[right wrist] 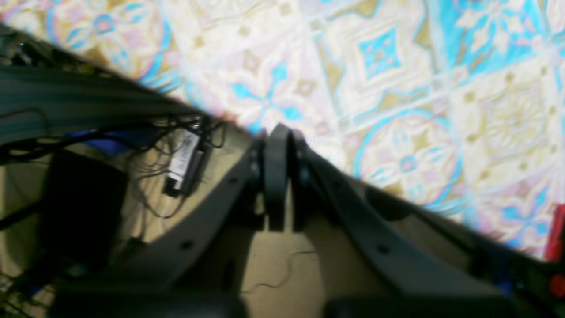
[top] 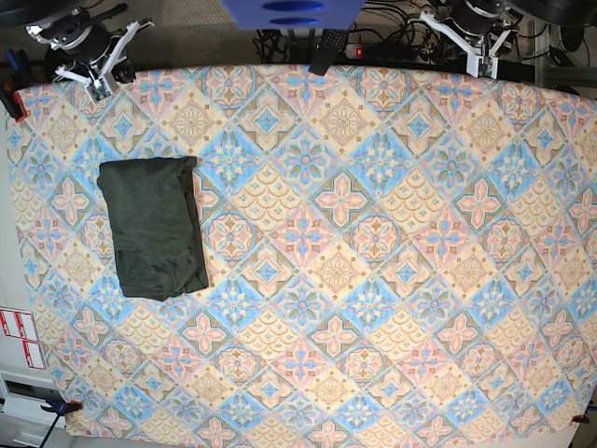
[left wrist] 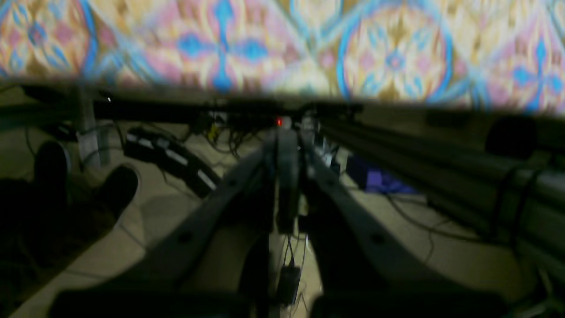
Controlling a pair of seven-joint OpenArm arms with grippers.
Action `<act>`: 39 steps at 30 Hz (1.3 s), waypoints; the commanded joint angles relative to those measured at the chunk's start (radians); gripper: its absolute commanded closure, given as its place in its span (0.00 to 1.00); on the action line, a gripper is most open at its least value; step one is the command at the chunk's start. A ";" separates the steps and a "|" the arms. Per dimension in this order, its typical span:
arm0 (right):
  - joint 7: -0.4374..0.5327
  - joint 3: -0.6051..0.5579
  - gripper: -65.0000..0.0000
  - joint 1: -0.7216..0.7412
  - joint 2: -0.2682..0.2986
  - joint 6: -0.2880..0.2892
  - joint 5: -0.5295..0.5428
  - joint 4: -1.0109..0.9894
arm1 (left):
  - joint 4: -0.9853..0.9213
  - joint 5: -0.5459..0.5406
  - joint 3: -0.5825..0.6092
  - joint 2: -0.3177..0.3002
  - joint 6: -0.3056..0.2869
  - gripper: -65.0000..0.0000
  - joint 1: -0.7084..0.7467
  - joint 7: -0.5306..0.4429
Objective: Fold the T-shirt properly
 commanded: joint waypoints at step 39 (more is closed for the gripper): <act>0.455 -0.033 1.00 0.378 -0.081 0.003 -0.202 -1.348 | -1.291 0.007 0.434 -0.033 0.006 1.00 -0.471 -0.464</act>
